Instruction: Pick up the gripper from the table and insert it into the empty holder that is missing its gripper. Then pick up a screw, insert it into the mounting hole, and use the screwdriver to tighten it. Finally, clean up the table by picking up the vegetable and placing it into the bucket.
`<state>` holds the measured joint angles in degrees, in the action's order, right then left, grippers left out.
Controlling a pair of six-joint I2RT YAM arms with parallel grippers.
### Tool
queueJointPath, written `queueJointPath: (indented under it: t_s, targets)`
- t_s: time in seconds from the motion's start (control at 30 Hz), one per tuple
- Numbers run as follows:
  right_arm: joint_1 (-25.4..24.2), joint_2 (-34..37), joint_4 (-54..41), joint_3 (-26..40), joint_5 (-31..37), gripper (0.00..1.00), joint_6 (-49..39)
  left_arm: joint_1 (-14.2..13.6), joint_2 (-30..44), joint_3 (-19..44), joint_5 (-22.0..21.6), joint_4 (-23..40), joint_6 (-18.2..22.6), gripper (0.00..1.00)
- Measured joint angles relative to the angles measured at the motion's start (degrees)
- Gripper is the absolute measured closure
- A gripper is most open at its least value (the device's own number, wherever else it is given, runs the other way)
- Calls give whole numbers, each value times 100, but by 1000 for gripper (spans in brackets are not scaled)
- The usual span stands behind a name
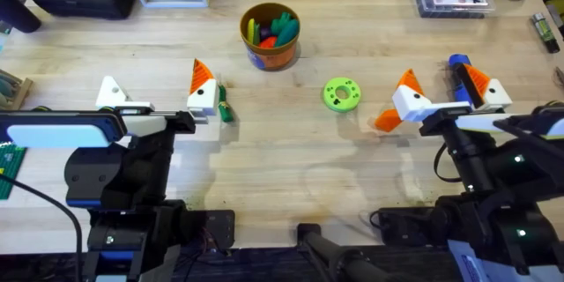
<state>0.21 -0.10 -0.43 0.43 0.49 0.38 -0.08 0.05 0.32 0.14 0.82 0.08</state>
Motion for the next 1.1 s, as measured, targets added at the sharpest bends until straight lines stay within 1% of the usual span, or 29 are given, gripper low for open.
queueJointPath:
  t_s: [0.3, 0.43, 0.5, 0.53, 0.6, 0.67, 0.73, 0.77, 0.87, 0.97, 1.03, 1.1]
  targets:
    - [0, 0, -42, 2, 2, 9, 4, 0, 0, 0, 7, 4, 1, 15]
    - [0, 0, -40, 4, 3, 9, 124, 0, 0, 10, 79, 0, -39, 15]
    - [0, 0, -106, 29, 7, 9, 278, 0, -2, 93, 107, 121, -101, 15]
    - [0, 9, -241, 95, 7, 9, 362, 0, 0, 231, 119, 304, -128, 15]
    - [0, 52, -897, 424, -13, 10, 467, 0, 11, 616, 136, 654, -173, 15]
    - [0, 172, -1533, 818, -19, 9, 520, 0, 114, 1191, 133, 1103, -210, 15]
    - [0, 397, -2152, 1377, -20, 7, 522, 0, 342, 1907, 133, 1679, -231, 15]
    - [0, 892, -3210, 2457, -37, 8, 525, 0, 967, 3093, 135, 2864, -248, 15]
    - [0, 1527, -4245, 3541, -39, 8, 527, -4, 1794, 4168, 139, 4137, -314, 15]
    - [0, 2159, -4914, 4339, -39, 7, 525, -4, 2588, 4781, 193, 4975, -442, 15]
    - [0, 2450, -5037, 4585, -39, 8, 525, -4, 3048, 4886, 335, 5170, -506, 15]
    - [0, 2643, -5066, 4653, -37, 8, 527, -4, 3499, 4887, 553, 5263, -539, 15]
